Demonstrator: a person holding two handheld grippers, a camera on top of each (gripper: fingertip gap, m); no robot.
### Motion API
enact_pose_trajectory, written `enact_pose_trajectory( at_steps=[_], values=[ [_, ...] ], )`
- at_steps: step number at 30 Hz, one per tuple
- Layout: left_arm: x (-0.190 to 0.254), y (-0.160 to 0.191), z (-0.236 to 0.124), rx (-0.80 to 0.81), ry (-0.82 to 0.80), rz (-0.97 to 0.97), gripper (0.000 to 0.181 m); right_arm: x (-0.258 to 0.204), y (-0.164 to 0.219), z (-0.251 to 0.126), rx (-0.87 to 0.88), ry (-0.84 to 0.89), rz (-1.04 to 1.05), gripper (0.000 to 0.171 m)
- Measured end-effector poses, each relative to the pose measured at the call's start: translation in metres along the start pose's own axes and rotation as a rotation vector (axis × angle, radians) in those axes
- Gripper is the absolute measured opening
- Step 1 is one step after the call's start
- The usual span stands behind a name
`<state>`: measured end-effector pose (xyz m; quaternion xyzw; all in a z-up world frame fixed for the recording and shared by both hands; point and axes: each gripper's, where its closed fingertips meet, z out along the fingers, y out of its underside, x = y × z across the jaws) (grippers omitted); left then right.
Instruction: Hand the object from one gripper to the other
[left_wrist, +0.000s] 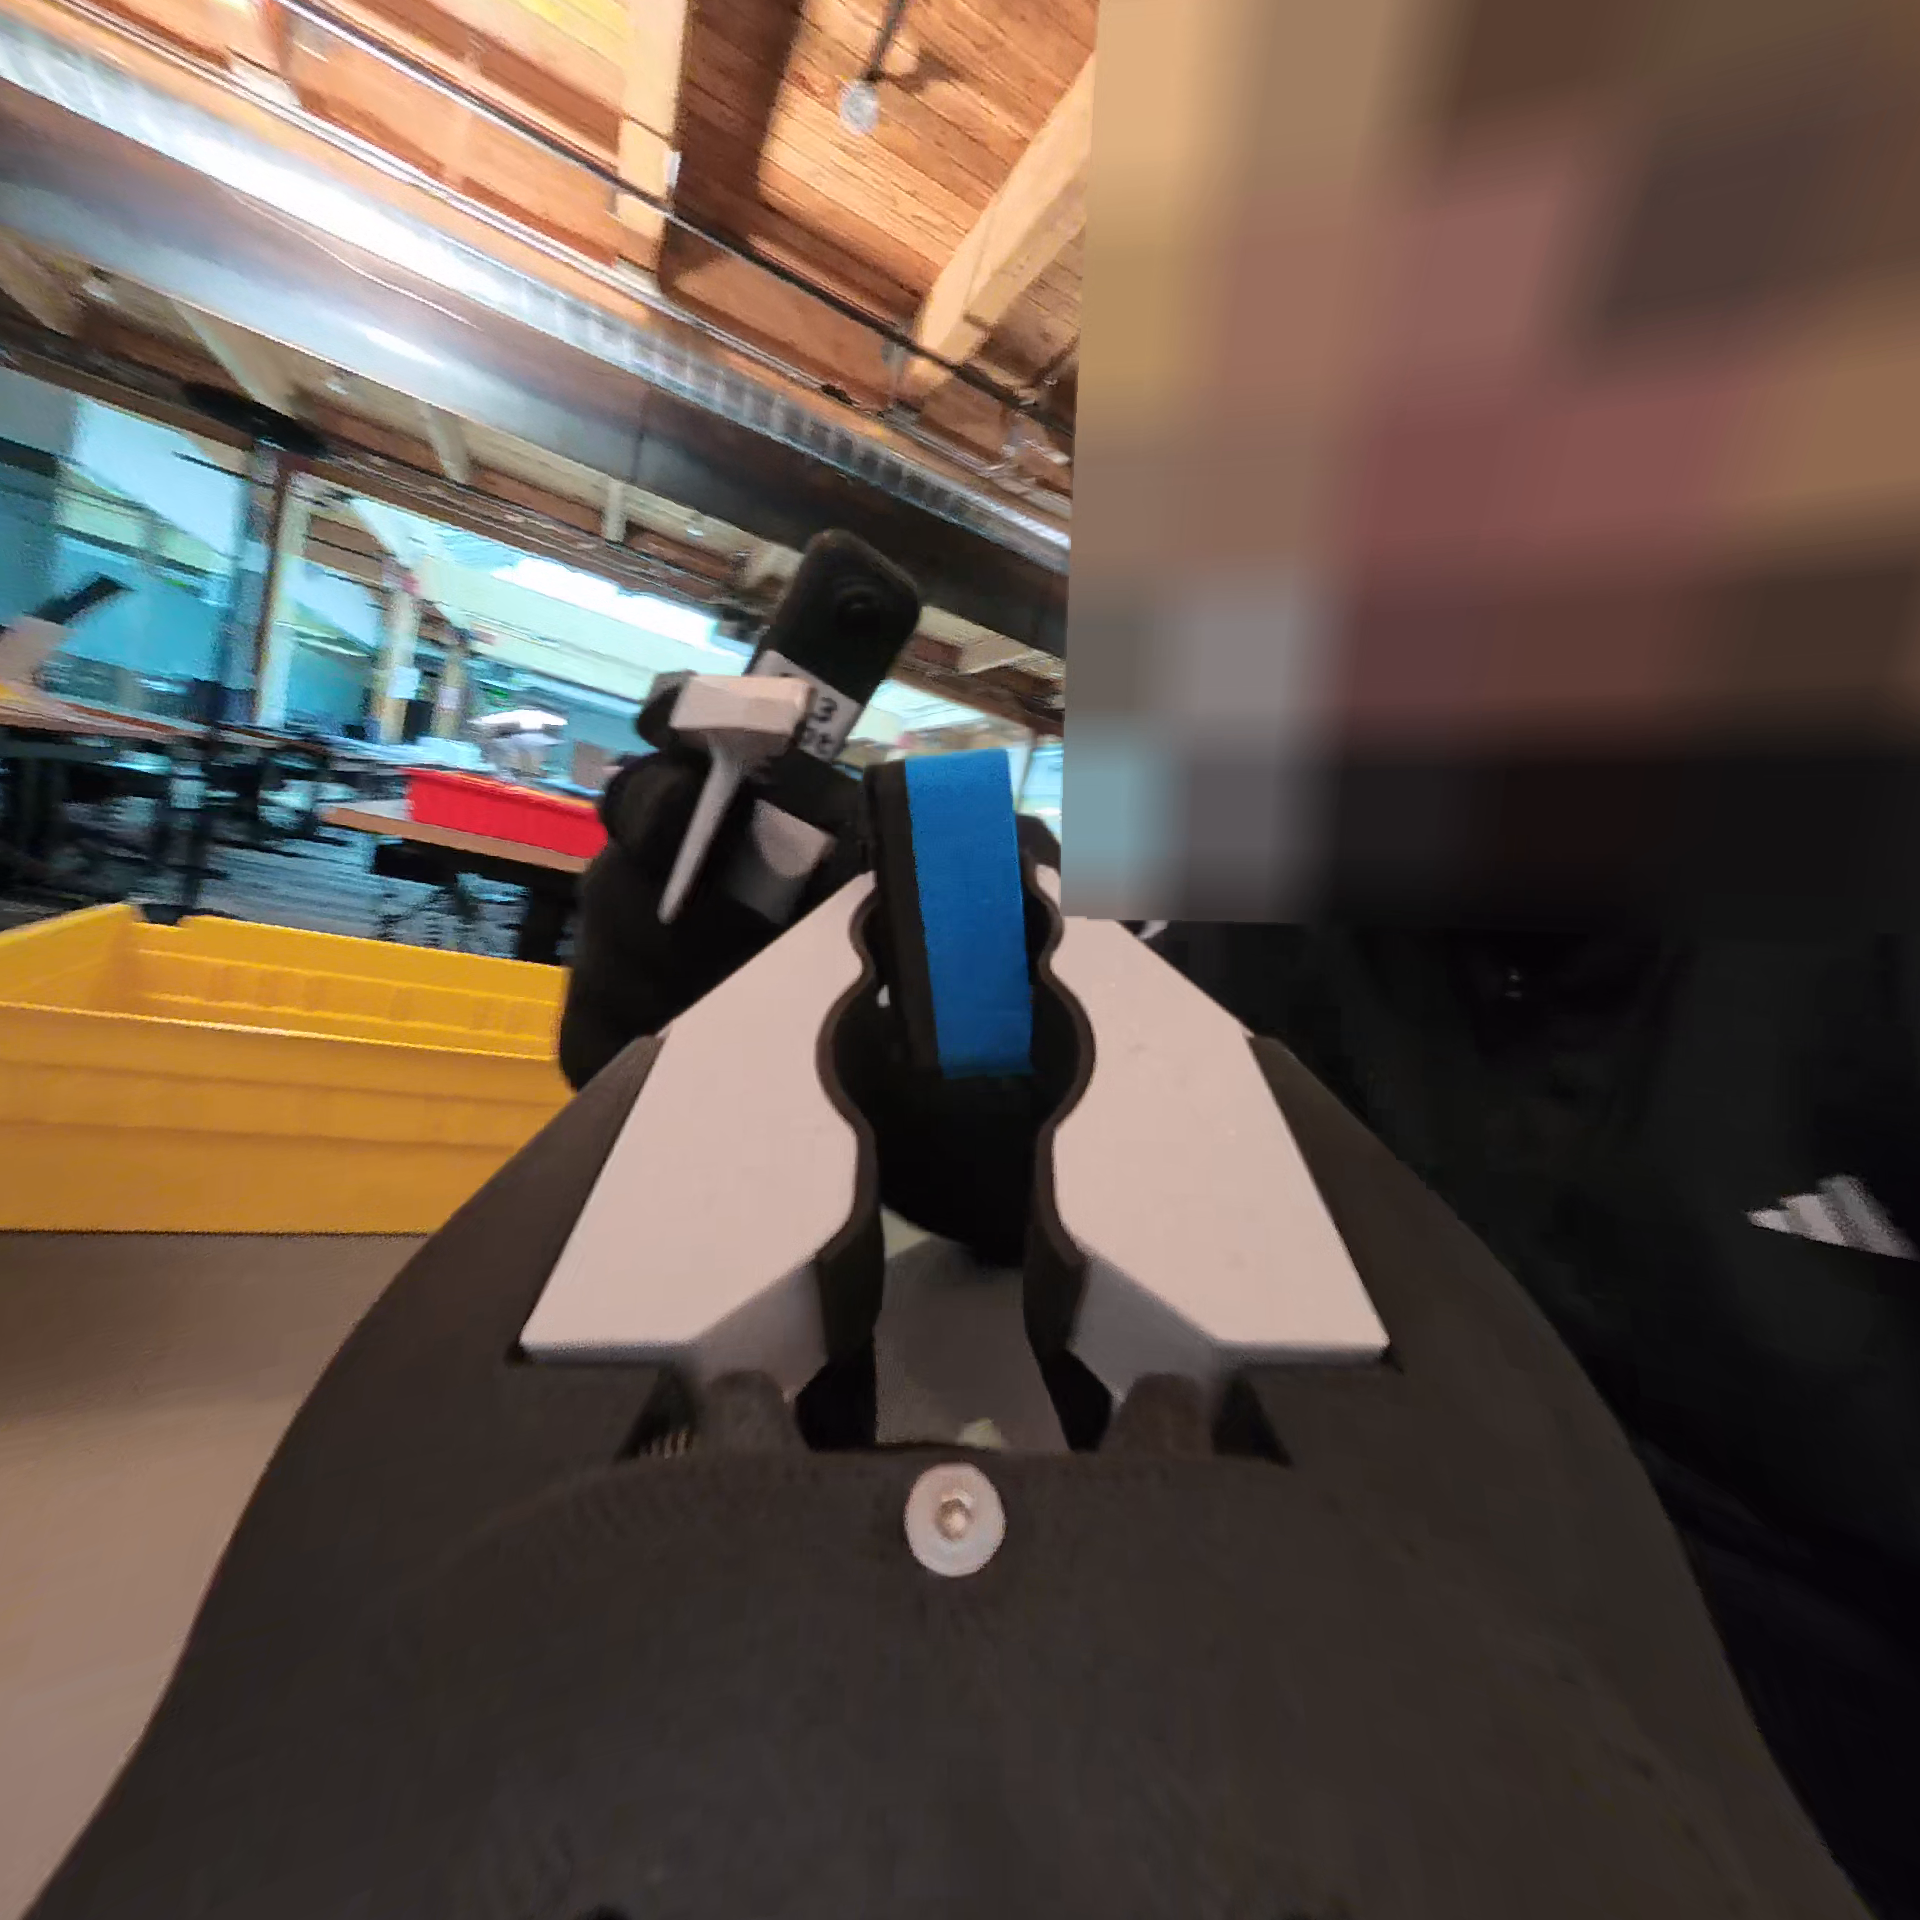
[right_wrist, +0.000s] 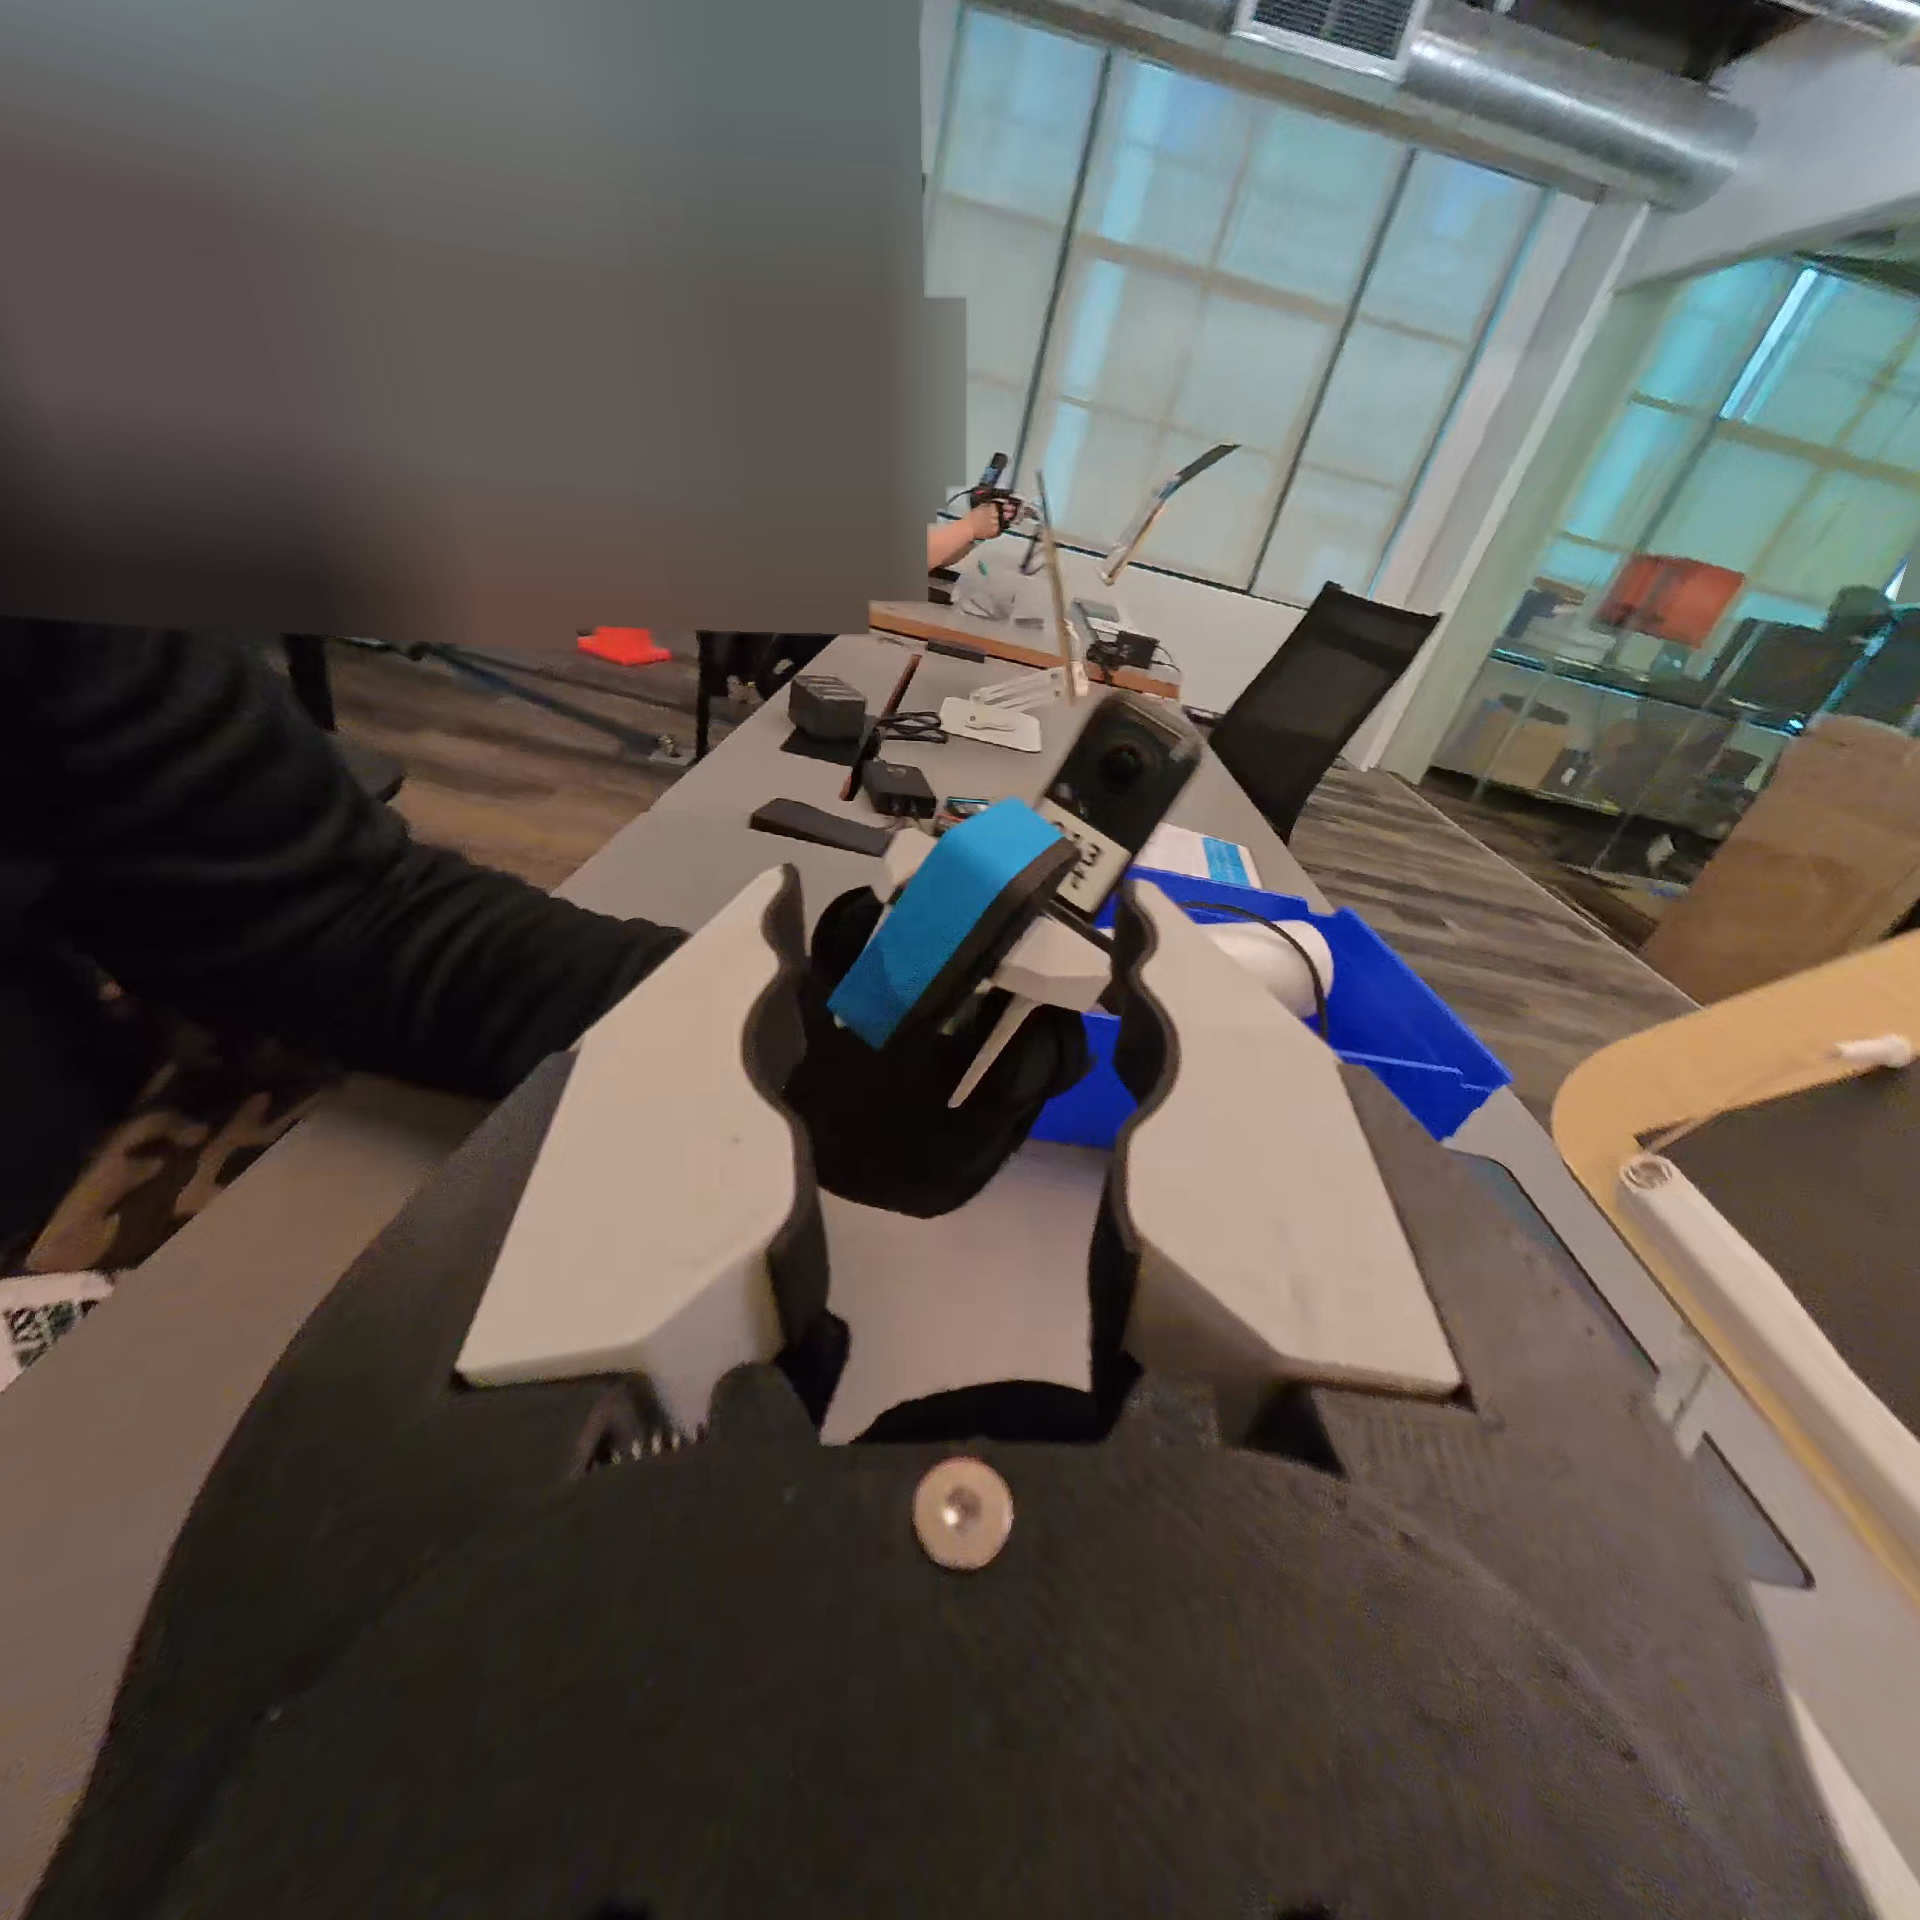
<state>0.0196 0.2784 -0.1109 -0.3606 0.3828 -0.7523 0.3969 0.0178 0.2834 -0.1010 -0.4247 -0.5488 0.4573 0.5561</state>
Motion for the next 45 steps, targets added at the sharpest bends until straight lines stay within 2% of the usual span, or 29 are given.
enact_pose_trajectory(
  at_steps=[5,9,14,21,23,26,31,34,36,41,45],
  values=[
    [-0.020,0.006,-0.005,-0.089,-0.176,0.115,0.021,0.013,0.009,0.004,-0.009,0.041,0.098,0.039],
    [-0.025,0.011,-0.002,-0.133,-0.229,0.164,0.021,0.015,0.023,0.008,-0.057,0.040,0.144,0.024],
    [-0.035,0.009,-0.005,-0.143,-0.310,0.207,0.022,0.025,0.027,0.006,-0.070,0.092,0.176,0.021],
    [-0.075,-0.012,-0.028,-0.196,-0.823,0.597,0.060,0.073,0.028,-0.016,0.015,0.369,0.267,0.021],
    [-0.077,-0.005,-0.021,-0.272,-0.874,0.690,0.065,0.078,0.031,-0.017,0.028,0.412,0.282,0.021],
    [-0.089,0.001,-0.019,-0.380,-1.000,0.801,0.069,0.077,0.033,-0.013,0.042,0.424,0.290,0.021],
    [-0.095,-0.006,-0.025,-0.367,-1.113,0.857,0.055,0.077,0.036,-0.009,0.046,0.454,0.293,0.021],
    [-0.093,-0.005,-0.026,-0.359,-1.111,0.850,0.054,0.075,0.035,-0.008,0.041,0.438,0.277,0.026],
    [-0.091,-0.006,-0.025,-0.316,-1.067,0.775,0.054,0.073,0.030,-0.007,0.049,0.414,0.262,0.044],
    [-0.073,-0.013,-0.015,-0.091,-0.779,0.483,0.054,0.066,0.028,-0.008,0.050,0.297,0.310,0.060],
    [-0.058,-0.011,-0.008,0.013,-0.532,0.269,0.053,0.056,0.024,-0.006,0.082,0.192,0.339,0.076]
  ],
)
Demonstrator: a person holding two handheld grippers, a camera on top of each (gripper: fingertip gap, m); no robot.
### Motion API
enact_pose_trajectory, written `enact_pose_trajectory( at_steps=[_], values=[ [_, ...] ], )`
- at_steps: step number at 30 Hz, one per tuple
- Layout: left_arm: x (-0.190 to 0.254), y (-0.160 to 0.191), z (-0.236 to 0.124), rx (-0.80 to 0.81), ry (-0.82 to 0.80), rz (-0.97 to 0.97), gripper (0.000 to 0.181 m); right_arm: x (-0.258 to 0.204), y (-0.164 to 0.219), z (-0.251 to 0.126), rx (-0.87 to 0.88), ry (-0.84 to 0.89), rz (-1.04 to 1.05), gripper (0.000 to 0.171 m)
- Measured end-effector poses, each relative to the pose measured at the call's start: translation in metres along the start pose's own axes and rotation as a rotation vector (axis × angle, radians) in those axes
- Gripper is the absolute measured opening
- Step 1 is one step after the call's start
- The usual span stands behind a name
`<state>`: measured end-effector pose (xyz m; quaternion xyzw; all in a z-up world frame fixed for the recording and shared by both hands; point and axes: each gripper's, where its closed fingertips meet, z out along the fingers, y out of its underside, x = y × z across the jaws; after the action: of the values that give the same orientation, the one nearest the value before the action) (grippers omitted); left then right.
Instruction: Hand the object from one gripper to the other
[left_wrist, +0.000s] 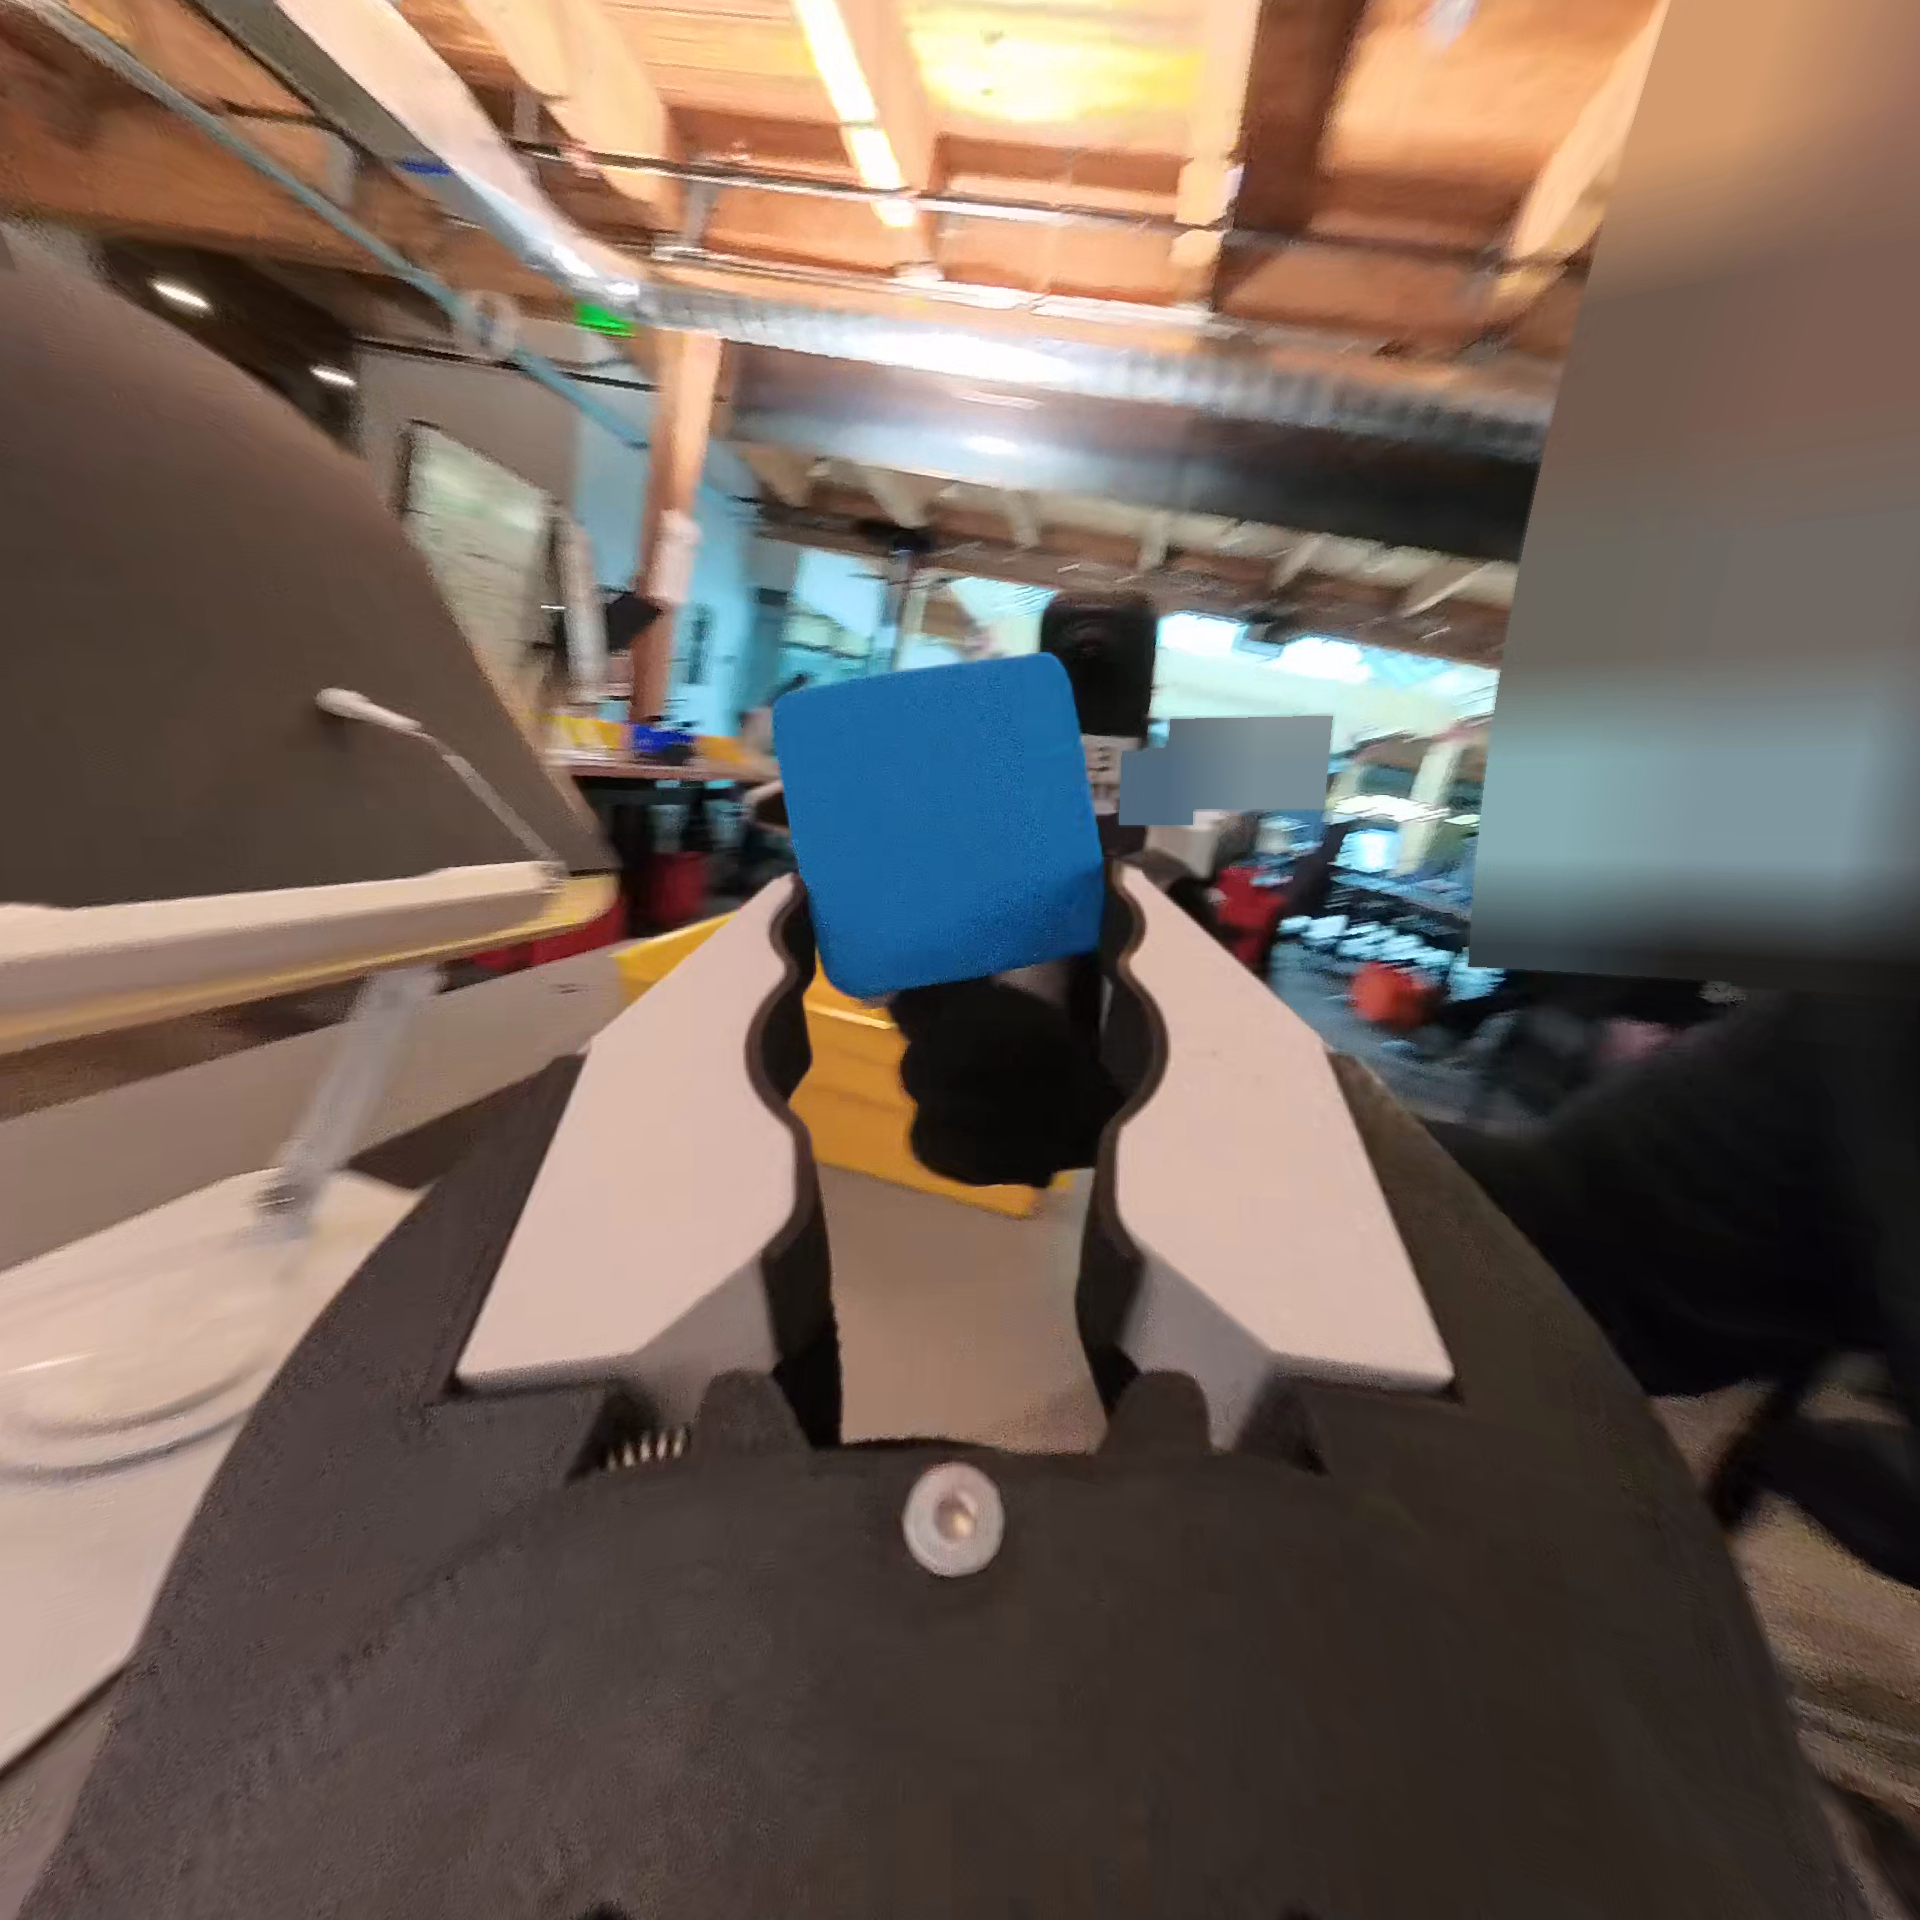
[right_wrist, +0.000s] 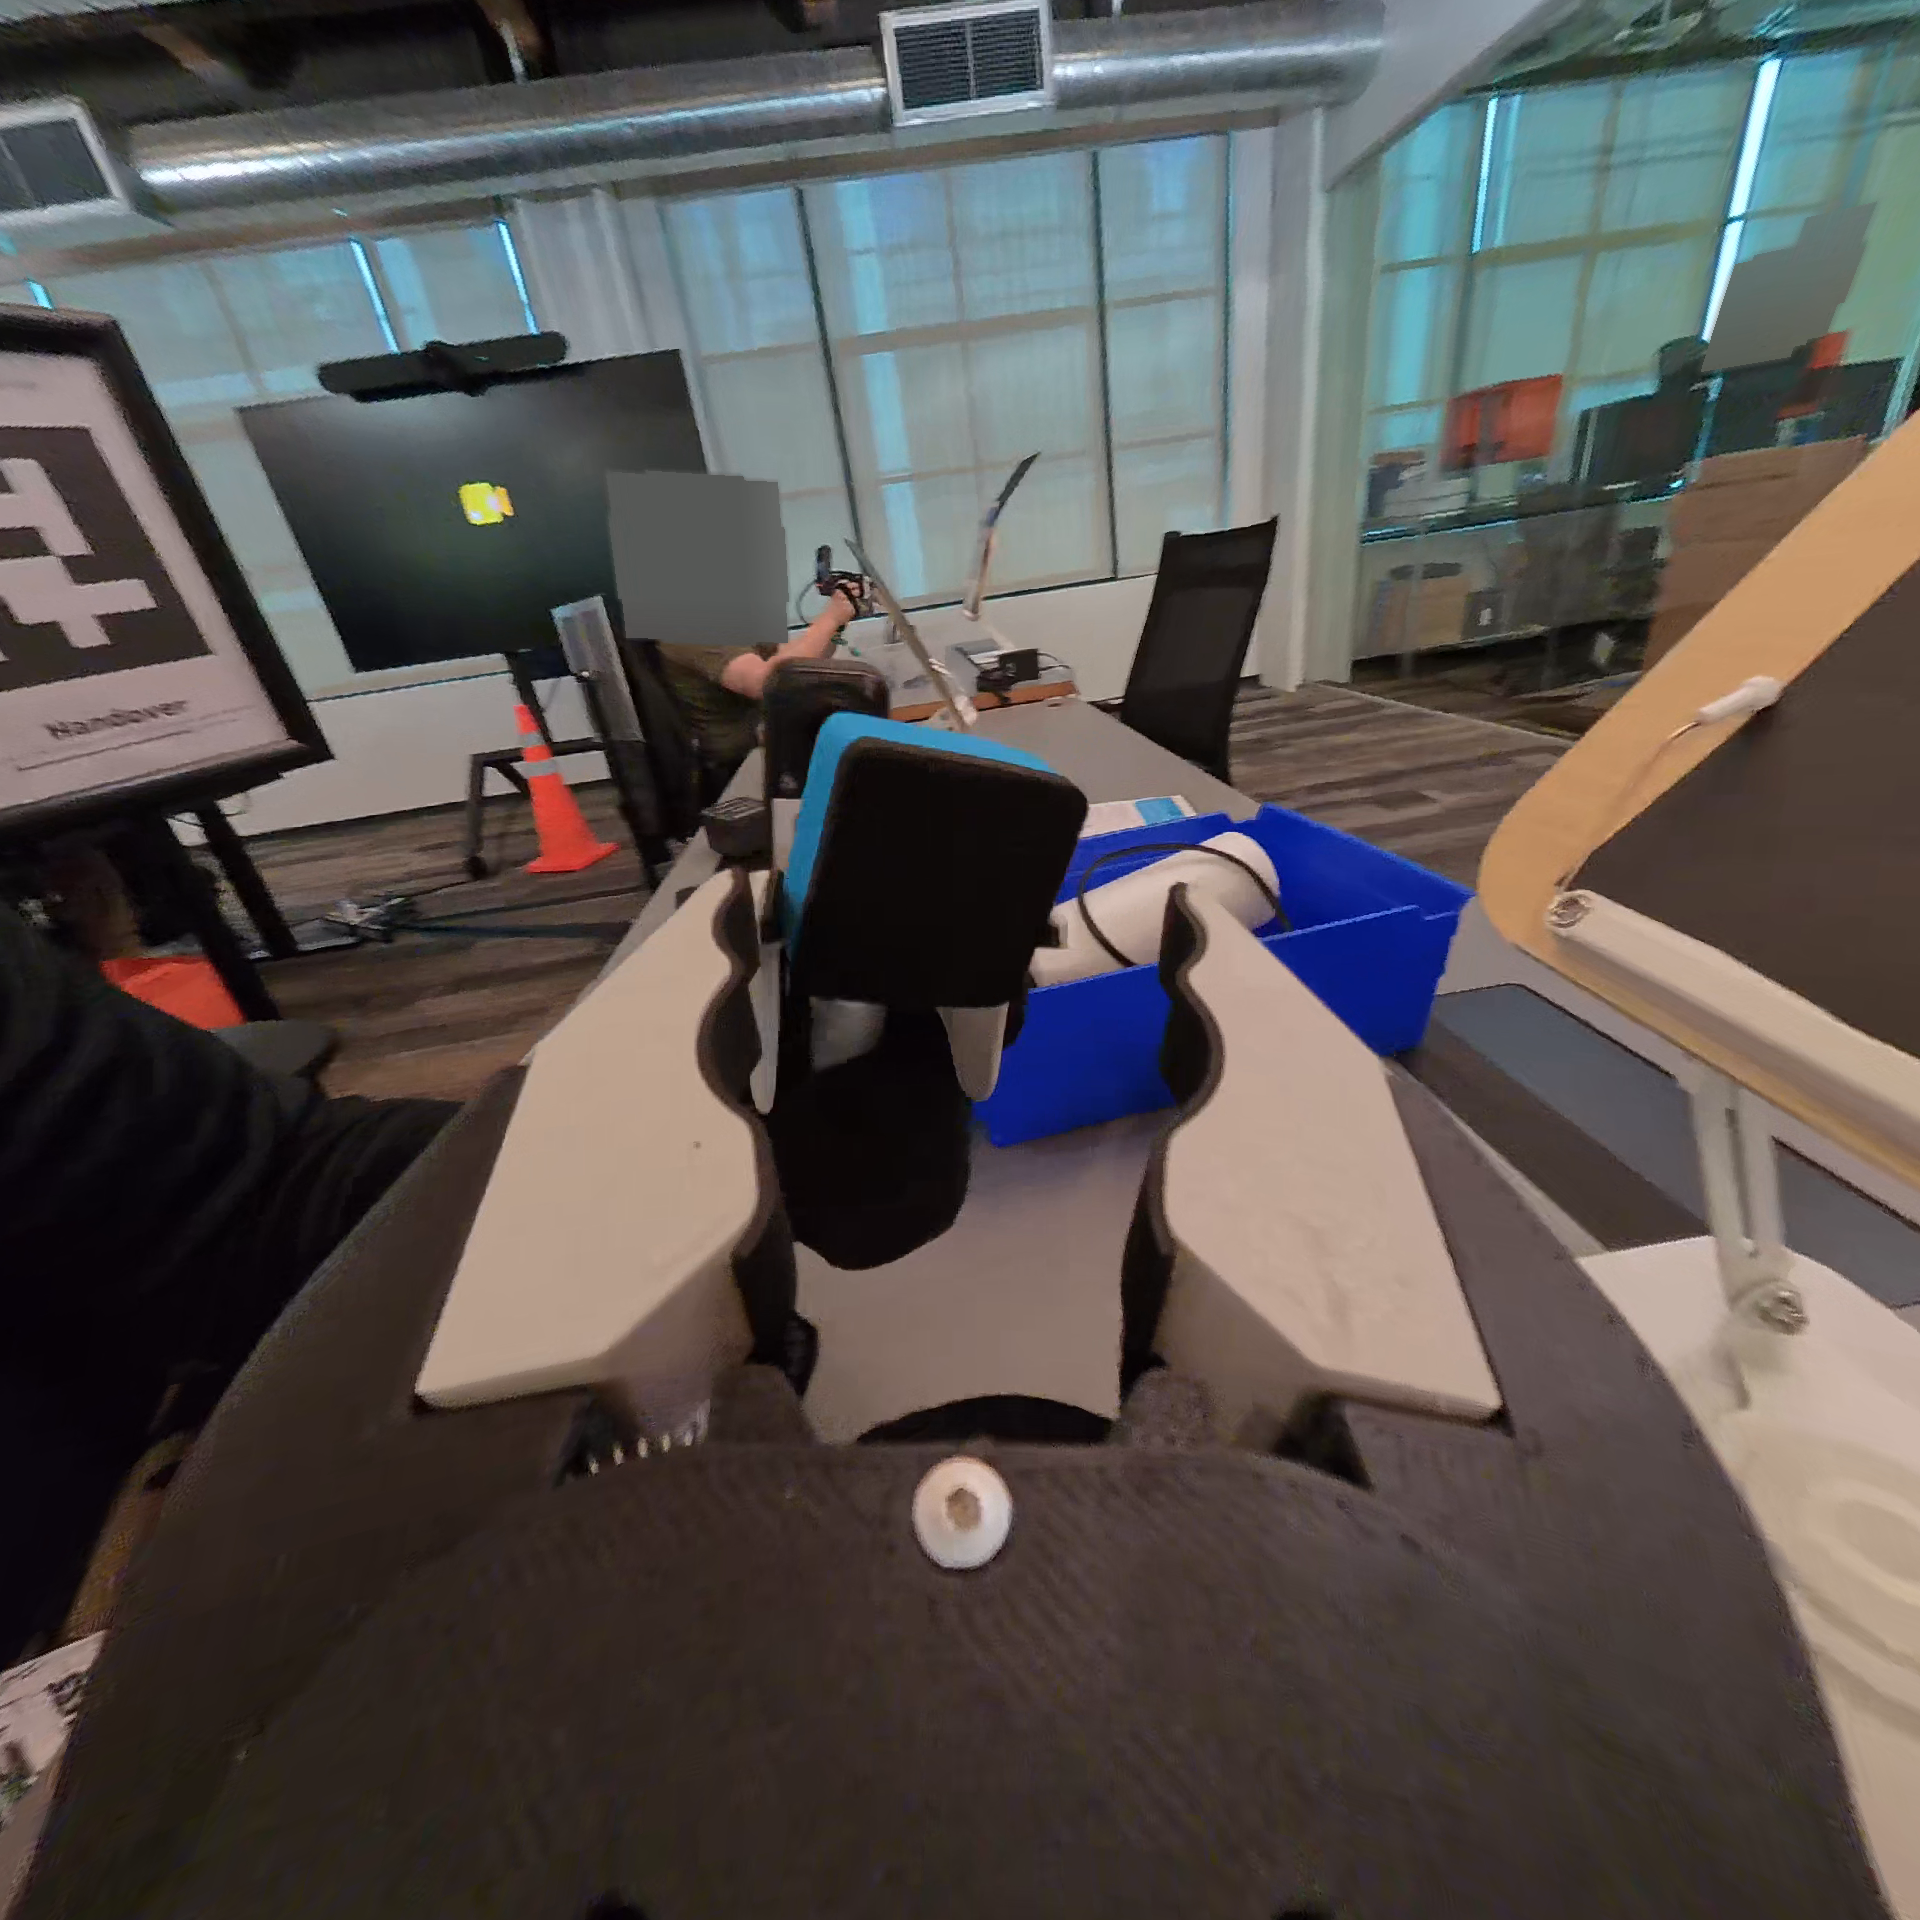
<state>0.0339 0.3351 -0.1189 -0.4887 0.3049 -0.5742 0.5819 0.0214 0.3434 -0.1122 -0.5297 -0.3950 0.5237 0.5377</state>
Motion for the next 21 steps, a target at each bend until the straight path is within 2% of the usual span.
enact_pose_trajectory(
  at_steps=[5,7,8,12,15,17,21],
  values=[
    [0.013,0.009,0.001,-0.014,0.136,-0.086,0.053,-0.009,0.003,0.003,0.024,-0.084,0.086,0.075],
    [0.018,0.013,0.002,-0.032,0.173,-0.091,0.053,-0.011,0.006,0.004,0.014,-0.109,0.113,0.067],
    [0.017,0.014,0.002,-0.031,0.169,-0.089,0.053,-0.014,0.007,0.004,0.011,-0.134,0.122,0.056],
    [0.014,0.016,0.002,-0.035,0.155,-0.080,0.054,-0.014,0.009,0.003,-0.010,-0.132,0.116,0.053],
    [0.004,0.020,0.004,-0.062,0.065,-0.006,0.055,-0.004,0.005,0.001,0.009,-0.064,0.086,0.052],
    [-0.010,0.022,0.003,-0.091,-0.063,0.094,0.064,0.007,-0.001,-0.003,0.033,0.016,0.061,0.052],
    [-0.019,0.019,0.003,-0.133,-0.228,0.308,0.061,0.020,-0.008,-0.008,0.045,0.135,0.000,0.051]
  ],
)
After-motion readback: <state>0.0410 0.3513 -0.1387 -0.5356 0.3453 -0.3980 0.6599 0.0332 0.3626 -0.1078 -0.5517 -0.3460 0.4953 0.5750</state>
